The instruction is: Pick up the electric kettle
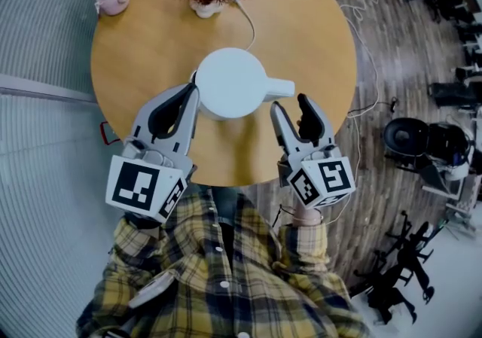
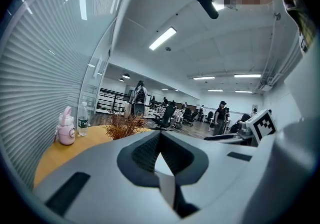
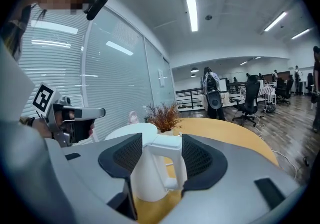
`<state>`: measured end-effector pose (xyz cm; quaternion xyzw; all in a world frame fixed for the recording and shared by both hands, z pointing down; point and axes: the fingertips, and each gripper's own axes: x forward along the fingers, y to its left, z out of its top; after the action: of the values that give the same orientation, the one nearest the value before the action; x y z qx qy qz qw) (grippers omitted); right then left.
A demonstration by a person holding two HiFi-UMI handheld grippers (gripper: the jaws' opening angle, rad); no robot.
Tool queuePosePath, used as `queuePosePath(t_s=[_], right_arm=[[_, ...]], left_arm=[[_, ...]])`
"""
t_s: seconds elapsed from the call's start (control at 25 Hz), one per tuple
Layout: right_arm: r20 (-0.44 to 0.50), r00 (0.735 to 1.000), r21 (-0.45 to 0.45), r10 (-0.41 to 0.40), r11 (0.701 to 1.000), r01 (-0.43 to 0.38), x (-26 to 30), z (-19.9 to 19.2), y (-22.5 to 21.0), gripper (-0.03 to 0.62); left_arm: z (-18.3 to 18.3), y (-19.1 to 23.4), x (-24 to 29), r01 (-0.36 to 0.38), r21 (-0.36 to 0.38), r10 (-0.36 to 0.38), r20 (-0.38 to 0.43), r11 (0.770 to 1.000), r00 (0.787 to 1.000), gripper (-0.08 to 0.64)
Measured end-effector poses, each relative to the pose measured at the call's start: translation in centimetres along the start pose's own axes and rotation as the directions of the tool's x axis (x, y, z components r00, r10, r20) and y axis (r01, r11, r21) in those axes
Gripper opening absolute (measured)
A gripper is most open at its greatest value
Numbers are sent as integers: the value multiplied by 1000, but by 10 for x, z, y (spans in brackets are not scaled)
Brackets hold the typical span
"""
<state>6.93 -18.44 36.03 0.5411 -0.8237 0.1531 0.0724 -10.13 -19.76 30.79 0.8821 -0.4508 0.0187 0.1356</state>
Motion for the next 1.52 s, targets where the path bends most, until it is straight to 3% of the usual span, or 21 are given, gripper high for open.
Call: queuePosePath(t_s=[0.16, 0.72, 1.52], right_arm=[[-26, 999, 10, -19, 1000, 19, 8, -13, -8, 265], [-96, 993, -20, -67, 998, 65, 31, -58, -31, 265], [-70, 995, -22, -75, 997, 74, 69, -95, -54, 264]], left_arm=[[-9, 11, 2, -18, -7, 18, -13, 1000, 1000, 2], [-38, 53, 6, -95, -28, 93, -59, 995, 994, 2], [-97, 74, 24, -133, -72, 125, -112, 988, 986, 2]])
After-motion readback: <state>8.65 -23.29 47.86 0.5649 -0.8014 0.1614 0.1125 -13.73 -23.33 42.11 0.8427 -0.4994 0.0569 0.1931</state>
